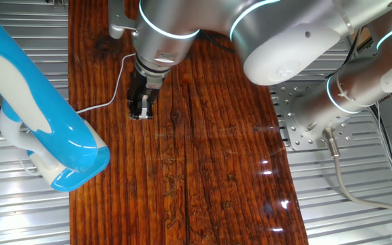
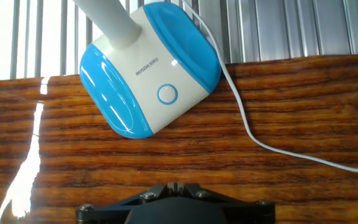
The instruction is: Turn on the desk lamp by pressing the button
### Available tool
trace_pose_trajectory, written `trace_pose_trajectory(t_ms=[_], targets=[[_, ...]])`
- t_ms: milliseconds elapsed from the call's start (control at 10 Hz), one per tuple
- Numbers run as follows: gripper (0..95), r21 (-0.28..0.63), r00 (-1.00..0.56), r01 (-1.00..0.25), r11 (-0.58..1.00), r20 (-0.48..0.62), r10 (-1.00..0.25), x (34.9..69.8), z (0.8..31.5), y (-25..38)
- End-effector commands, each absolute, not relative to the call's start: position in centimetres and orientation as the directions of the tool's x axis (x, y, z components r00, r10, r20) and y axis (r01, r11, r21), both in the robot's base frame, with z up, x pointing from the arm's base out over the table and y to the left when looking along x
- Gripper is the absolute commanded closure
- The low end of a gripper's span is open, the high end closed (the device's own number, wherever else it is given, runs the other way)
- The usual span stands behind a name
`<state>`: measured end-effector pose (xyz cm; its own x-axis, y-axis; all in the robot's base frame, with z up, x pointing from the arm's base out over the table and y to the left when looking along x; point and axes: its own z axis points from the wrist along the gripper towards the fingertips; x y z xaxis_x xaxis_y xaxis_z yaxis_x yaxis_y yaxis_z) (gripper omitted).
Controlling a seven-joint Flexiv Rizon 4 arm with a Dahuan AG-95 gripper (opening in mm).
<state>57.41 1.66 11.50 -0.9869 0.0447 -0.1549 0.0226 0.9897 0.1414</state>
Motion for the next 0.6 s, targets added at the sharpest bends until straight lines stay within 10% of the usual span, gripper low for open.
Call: trace_pose_trajectory(t_ms=[100, 600], targets=[[95.0, 0.136, -0.986, 0.045, 0.990, -0.154, 0.066, 56.8, 11.4, 1.9], [95.0, 0.123, -0.983, 0.021, 0.992, -0.180, 0.043, 56.1, 10.8, 2.2]])
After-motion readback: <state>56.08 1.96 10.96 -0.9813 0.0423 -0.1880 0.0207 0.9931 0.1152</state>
